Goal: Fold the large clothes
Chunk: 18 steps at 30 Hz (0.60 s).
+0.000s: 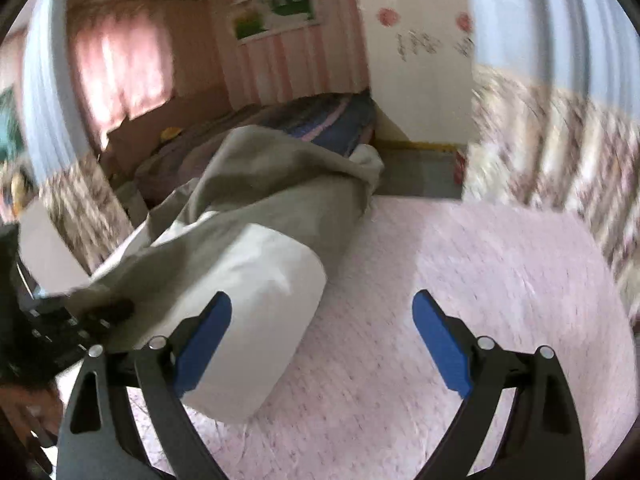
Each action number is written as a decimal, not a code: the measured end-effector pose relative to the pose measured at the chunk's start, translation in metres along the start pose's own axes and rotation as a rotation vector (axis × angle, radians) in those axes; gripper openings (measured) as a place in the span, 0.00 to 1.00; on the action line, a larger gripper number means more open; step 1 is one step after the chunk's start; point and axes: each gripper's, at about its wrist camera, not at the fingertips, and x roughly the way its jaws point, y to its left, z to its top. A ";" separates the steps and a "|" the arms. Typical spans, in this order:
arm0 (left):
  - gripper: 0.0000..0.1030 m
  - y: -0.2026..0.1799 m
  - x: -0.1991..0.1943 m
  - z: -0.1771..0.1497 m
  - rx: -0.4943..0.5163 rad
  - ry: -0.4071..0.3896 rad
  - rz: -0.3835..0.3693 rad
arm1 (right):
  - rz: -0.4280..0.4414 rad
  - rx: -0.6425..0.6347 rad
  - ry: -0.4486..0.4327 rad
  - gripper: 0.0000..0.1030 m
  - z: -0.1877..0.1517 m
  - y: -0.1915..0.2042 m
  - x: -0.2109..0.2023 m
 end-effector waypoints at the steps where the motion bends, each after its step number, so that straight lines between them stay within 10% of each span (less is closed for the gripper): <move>1: 0.12 0.021 -0.001 -0.004 -0.038 0.003 0.033 | -0.001 -0.028 -0.014 0.89 0.006 0.011 0.002; 8: 0.19 0.092 0.026 -0.036 -0.155 0.039 0.069 | 0.080 -0.138 0.000 0.89 0.021 0.074 0.033; 18: 0.35 0.116 0.042 -0.058 -0.224 0.028 0.030 | 0.073 -0.090 0.136 0.90 -0.007 0.062 0.088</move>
